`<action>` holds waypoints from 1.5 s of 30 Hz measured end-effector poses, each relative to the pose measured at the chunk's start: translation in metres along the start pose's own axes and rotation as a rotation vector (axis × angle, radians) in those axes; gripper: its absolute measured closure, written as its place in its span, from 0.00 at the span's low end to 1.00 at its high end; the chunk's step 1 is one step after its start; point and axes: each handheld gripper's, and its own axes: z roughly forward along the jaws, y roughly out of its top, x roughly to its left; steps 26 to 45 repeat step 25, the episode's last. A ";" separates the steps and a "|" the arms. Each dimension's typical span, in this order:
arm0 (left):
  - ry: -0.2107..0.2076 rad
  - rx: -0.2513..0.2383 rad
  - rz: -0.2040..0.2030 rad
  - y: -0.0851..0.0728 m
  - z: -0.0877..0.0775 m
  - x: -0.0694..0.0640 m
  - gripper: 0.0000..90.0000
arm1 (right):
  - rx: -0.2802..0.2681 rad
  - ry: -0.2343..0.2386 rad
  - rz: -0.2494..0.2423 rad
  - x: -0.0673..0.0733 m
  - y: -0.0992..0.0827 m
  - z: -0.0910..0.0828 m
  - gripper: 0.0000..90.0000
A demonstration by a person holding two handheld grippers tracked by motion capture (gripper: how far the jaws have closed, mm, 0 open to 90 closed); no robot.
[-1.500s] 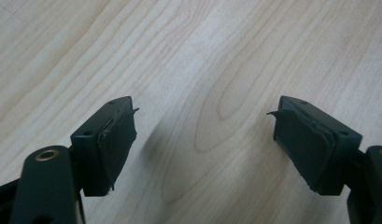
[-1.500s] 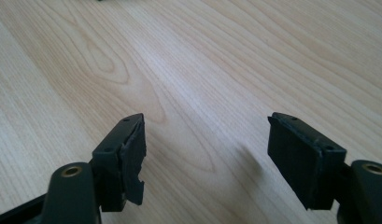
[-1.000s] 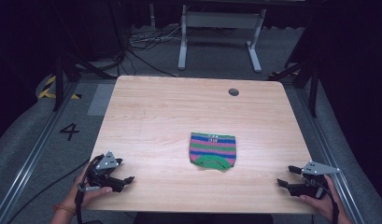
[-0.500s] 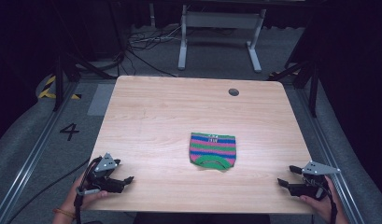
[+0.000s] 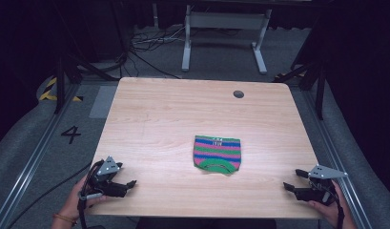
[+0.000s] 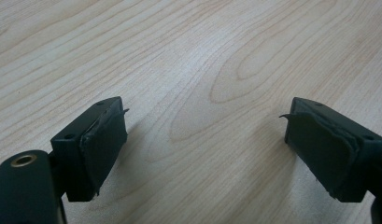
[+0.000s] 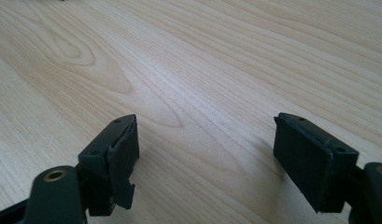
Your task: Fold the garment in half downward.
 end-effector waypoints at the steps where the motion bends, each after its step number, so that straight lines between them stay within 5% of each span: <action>1: 0.002 0.000 -0.001 0.000 0.000 0.000 0.15 | 0.000 0.000 0.000 0.000 0.000 0.000 0.25; 45: 0.021 0.028 -0.030 0.002 0.003 0.001 0.04 | -0.001 0.000 0.000 0.000 0.000 0.000 0.25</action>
